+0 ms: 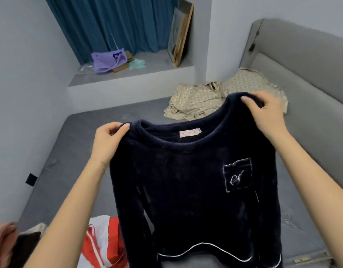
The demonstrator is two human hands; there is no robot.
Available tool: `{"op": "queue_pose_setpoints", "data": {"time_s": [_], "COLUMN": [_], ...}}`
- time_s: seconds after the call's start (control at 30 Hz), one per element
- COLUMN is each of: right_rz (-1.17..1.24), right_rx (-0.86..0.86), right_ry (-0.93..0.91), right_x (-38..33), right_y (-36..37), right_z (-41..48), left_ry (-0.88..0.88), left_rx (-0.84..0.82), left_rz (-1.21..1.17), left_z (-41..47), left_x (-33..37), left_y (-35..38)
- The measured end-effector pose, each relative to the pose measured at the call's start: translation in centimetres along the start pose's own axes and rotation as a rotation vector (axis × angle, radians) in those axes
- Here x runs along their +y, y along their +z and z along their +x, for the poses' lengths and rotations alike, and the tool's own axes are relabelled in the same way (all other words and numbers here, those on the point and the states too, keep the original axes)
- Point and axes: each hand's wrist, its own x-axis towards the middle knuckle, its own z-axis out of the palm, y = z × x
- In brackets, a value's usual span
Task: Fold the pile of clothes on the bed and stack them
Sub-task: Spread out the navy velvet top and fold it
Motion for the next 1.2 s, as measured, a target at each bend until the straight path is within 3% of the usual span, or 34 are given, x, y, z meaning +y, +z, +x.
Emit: {"op": "queue_pose_setpoints", "data": {"time_s": [0.2,0.43,0.63,0.83,1.0,1.1,1.2], "right_rz": [-0.147,-0.332,-0.326,-0.455,-0.443,-0.405,-0.373], "right_rx": [-0.304,-0.371,-0.425,-0.617,-0.751,-0.819,-0.903], "right_ry": [0.144,0.4,0.321,0.272,0.291,0.261,0.289], "right_x": [13.8,29.0,38.0,42.0,41.2,39.1,37.1], "right_y": [11.9,26.2,36.0,40.3,43.6,46.4,49.5], "right_z": [0.3,0.7,-5.9,-15.9,-20.3,-22.1,-23.4], "left_ry": [-0.245,-0.356,-0.213,-0.313,-0.635,-0.537,-0.566], "left_rx": [0.026,0.108,-0.005,-0.12,0.065,0.019,0.026], "left_rz": [0.171,0.344,0.652,0.811,0.7,0.741,0.511], "left_z": [6.5,12.2,9.9,3.7,0.0,-1.5,-0.8], "left_x": [-15.9,-32.9,-48.5,-57.4,-60.8,-61.0,-59.7], "left_y": [7.6,13.7,18.1,17.7,13.8,12.2,11.7]}}
